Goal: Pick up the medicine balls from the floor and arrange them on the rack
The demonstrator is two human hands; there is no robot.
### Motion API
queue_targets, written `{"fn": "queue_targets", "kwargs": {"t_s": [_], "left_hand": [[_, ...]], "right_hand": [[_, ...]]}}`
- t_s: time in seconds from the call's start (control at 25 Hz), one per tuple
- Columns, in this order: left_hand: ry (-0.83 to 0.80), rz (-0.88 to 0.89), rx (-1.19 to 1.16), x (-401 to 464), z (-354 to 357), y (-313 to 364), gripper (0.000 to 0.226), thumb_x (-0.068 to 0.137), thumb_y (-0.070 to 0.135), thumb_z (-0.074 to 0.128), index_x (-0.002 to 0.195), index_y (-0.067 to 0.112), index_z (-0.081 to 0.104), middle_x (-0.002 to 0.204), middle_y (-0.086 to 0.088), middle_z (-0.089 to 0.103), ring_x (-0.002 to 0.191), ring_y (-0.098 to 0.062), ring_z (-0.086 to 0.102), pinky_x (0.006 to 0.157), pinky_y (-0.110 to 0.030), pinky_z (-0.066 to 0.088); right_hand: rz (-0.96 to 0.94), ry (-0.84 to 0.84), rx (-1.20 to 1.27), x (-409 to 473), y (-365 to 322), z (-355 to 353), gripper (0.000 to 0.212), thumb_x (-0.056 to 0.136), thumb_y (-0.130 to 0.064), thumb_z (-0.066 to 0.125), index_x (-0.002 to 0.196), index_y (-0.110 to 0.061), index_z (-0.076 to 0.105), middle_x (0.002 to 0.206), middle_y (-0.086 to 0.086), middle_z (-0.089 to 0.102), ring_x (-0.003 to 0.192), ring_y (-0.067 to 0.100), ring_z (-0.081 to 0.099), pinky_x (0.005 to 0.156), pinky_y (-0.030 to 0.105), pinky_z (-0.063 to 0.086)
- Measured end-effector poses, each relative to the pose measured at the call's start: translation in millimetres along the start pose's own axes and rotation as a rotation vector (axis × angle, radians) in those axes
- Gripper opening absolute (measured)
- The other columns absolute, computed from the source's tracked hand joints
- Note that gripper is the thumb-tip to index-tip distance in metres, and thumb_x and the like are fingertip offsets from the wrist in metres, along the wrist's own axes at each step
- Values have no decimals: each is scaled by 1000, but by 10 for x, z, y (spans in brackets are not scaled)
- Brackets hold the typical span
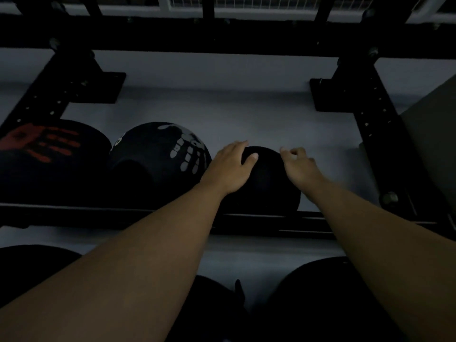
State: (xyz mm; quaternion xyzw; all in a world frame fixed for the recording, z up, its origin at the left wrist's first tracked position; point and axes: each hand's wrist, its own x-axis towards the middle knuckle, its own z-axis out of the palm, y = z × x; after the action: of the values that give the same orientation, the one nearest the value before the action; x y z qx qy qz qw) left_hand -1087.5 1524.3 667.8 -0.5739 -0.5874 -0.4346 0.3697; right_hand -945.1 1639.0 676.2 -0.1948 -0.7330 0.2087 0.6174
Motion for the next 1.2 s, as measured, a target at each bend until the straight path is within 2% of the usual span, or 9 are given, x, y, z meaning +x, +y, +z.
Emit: {"fn": "queue_targets", "kwargs": {"t_s": [0.12,0.28,0.56,0.72,0.8,0.88,0.96,1.04,1.2], "left_hand": [[-67,-8,39,93,109,34,65,113,54,29,173,29,22,184,-5,10,170,-25,7,137,-44,6],[-41,1,28,116,129,-54,59,114,51,27,170,31,29,180,-2,22,166,-28,17,134,-45,14],[19,18,-42,55,168,-162,56,114,50,29,168,37,33,179,2,26,166,-26,18,134,-47,15],[-85,-29,6,11,89,-97,59,114,53,25,171,40,20,183,2,11,169,-28,6,135,-55,9],[-167,-41,70,-16,-45,-83,62,113,53,28,172,38,15,184,1,7,169,-32,4,136,-53,8],[-240,-39,149,-52,-232,-87,66,113,52,35,173,35,15,183,-3,12,168,-33,12,136,-49,13],[-281,-43,231,-118,-415,-92,67,112,51,41,173,32,20,181,-7,22,166,-32,23,134,-47,21],[-282,-45,292,-231,-591,-54,65,110,50,47,169,28,33,174,-10,36,159,-31,36,129,-45,32],[-303,-23,332,-598,-954,27,53,107,46,56,155,22,55,156,-10,54,138,-28,55,115,-41,46]], "right_hand": [[36,-48,7,15,11,169,75,104,-68,23,168,-28,20,172,21,20,153,44,32,126,54,27],[31,6,-7,66,-2,304,74,103,-68,16,167,-31,23,170,25,21,151,49,32,126,58,26],[-61,-34,-10,64,86,285,82,94,-82,28,165,-41,23,171,19,20,153,48,29,125,59,28],[-103,-84,-19,47,96,210,86,94,-82,30,167,-37,21,173,18,21,155,44,31,126,55,28],[-124,-90,-32,27,85,186,85,96,-78,34,167,-32,24,172,19,27,154,41,35,126,51,30],[-155,-93,-65,12,83,130,79,100,-71,38,165,-26,30,167,19,36,149,39,42,122,44,36],[-180,-104,-97,-40,62,40,70,103,-61,44,161,-21,38,161,20,45,143,37,49,110,35,41],[-206,-105,-168,-133,22,-58,64,105,-52,49,157,-16,44,158,20,49,140,36,52,99,29,39],[-267,-112,-344,-571,-248,-258,52,106,-42,50,150,-13,53,152,18,56,136,34,55,93,26,35]]}}
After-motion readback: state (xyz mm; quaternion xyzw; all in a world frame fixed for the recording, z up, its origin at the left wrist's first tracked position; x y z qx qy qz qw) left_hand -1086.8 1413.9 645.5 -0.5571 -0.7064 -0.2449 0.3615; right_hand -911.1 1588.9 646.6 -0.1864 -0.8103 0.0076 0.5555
